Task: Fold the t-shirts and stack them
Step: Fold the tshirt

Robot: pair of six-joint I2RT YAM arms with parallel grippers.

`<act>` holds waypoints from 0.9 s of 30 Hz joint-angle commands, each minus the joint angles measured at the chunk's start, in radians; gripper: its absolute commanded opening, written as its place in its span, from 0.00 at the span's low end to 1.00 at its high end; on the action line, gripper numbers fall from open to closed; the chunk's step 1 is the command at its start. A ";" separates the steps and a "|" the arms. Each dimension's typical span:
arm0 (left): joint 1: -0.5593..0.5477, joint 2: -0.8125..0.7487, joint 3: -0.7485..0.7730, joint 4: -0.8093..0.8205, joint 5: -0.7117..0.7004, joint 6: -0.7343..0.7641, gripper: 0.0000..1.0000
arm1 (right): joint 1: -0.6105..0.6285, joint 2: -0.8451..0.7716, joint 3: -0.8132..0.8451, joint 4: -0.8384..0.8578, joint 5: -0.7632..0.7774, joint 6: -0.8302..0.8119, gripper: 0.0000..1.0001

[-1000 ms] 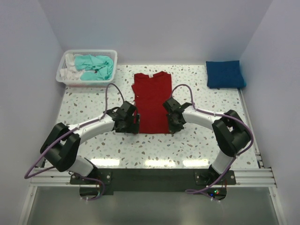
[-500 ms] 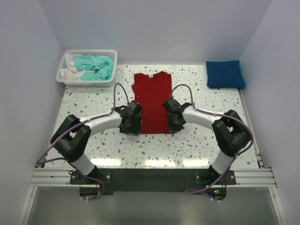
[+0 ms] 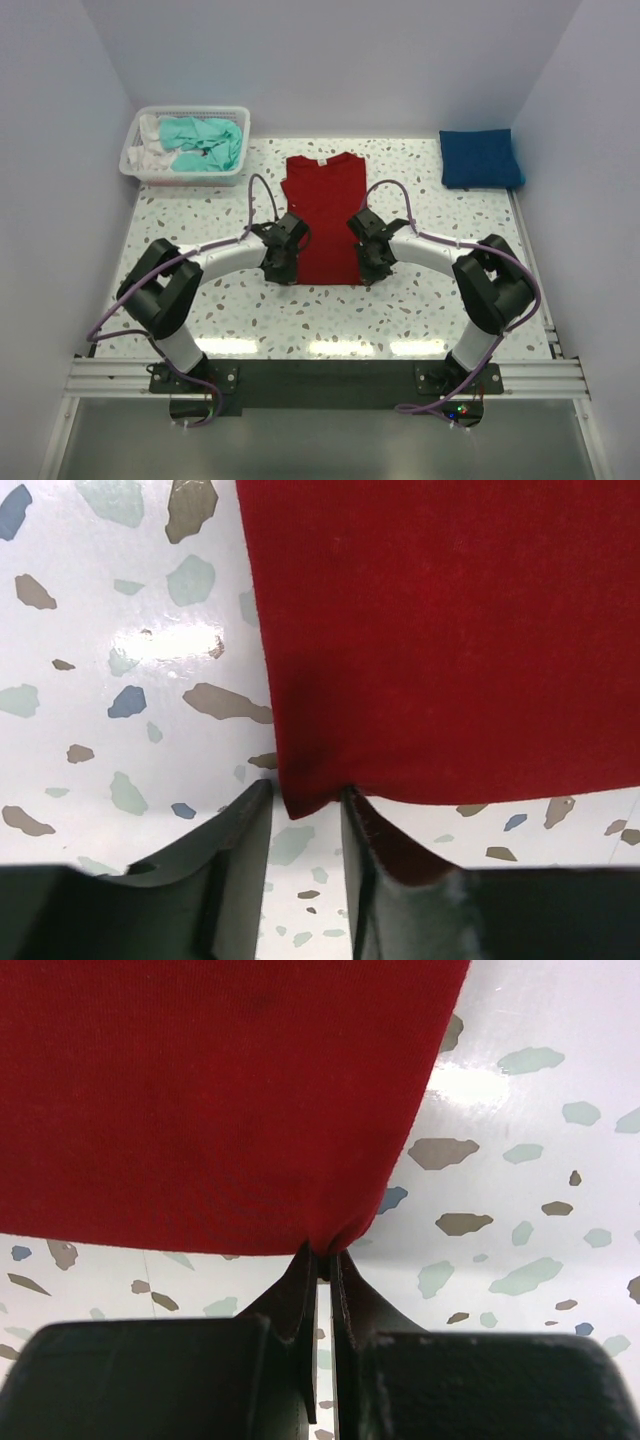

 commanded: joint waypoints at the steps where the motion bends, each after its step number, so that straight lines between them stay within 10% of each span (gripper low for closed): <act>1: -0.008 0.072 -0.027 -0.009 0.024 -0.026 0.34 | 0.006 0.040 -0.043 0.014 0.024 -0.024 0.00; 6: -0.010 0.078 -0.029 -0.019 0.031 -0.032 0.01 | 0.010 0.031 -0.048 0.014 0.014 -0.029 0.00; 18: -0.097 -0.047 -0.096 -0.127 0.022 -0.068 0.00 | 0.093 -0.069 -0.092 -0.101 -0.112 -0.052 0.00; 27: -0.569 -0.373 -0.309 -0.371 0.138 -0.458 0.00 | 0.409 -0.302 -0.240 -0.303 -0.287 0.091 0.00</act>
